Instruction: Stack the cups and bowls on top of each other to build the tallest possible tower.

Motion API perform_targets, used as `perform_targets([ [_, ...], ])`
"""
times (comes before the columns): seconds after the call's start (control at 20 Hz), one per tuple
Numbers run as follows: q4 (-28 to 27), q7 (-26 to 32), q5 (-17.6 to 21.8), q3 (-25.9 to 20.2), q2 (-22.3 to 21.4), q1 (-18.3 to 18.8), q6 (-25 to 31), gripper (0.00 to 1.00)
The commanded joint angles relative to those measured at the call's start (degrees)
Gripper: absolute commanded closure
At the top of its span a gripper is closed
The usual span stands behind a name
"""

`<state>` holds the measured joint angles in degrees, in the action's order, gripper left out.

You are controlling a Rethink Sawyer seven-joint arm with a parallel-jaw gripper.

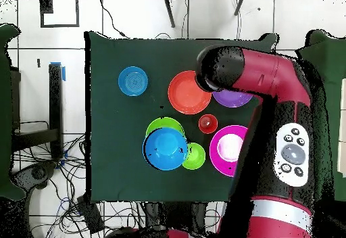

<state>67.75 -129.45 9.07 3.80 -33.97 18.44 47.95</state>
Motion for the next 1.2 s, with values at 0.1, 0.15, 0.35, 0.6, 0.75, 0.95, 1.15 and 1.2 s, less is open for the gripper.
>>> perform_targets([
  [0.1, 11.47, 9.72, 1.76, -7.40, 0.91, 1.30, -1.17, 0.00],
  [0.15, 12.27, 8.39, 1.45, -7.21, 0.84, 1.41, -1.36, 0.00],
  [0.35, 13.35, 7.32, 1.82, -7.12, 0.81, 2.18, -2.88, 0.00],
  [0.6, 10.75, 8.72, 4.07, -8.08, 2.86, 3.20, -7.07, 0.00],
  [0.75, 9.86, 8.25, 4.72, -7.87, 3.62, 2.97, -7.91, 0.00],
  [0.95, 9.24, 9.29, 4.91, -7.74, 3.30, 2.96, -6.69, 0.00],
  [1.15, 9.34, 8.59, 4.77, -7.47, 3.20, 2.54, -6.77, 0.00],
  [1.2, 9.27, 8.62, 4.68, -7.60, 3.33, 2.60, -6.88, 0.00],
])
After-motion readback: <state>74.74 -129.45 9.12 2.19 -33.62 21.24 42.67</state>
